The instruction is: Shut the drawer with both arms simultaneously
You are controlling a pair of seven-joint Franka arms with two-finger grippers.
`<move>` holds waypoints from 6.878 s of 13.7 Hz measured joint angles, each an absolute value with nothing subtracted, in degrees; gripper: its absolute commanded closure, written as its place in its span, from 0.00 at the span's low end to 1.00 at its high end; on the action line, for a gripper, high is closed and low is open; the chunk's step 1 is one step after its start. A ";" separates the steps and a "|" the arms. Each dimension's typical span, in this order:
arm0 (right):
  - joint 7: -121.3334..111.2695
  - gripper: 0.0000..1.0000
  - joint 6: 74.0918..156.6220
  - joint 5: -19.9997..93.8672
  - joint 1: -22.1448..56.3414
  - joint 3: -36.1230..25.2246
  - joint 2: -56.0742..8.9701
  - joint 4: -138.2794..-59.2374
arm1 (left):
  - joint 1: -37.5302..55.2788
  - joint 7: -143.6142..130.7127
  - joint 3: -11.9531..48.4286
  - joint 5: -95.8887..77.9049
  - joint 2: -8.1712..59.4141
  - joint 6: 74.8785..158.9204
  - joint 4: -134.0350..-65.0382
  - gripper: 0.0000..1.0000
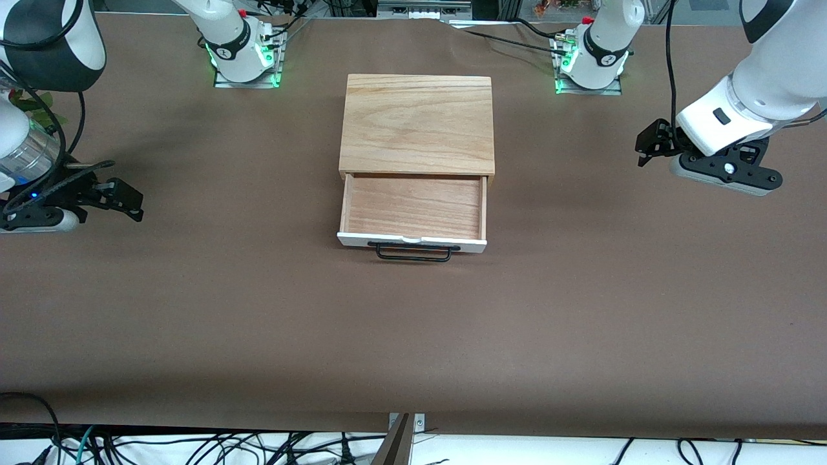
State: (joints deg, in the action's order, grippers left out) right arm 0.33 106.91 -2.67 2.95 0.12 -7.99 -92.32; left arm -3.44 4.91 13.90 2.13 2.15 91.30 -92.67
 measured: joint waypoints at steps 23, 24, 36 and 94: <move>0.23 0.00 115.97 2.08 10.59 1.08 -15.27 -92.03 | 1.04 5.01 14.50 0.39 12.15 92.16 -85.53 0.00; 0.25 0.00 117.75 2.44 11.71 1.10 -16.49 -92.01 | 2.05 4.97 14.50 0.39 14.34 92.86 -83.73 0.00; 0.23 0.00 126.86 8.14 19.42 1.25 -30.82 -84.01 | 12.73 -7.29 14.59 -7.65 37.55 128.24 -79.87 0.00; 0.11 0.00 110.57 10.20 33.52 1.47 -36.51 -83.00 | 17.99 -16.73 16.29 -12.61 41.67 105.52 -80.01 0.00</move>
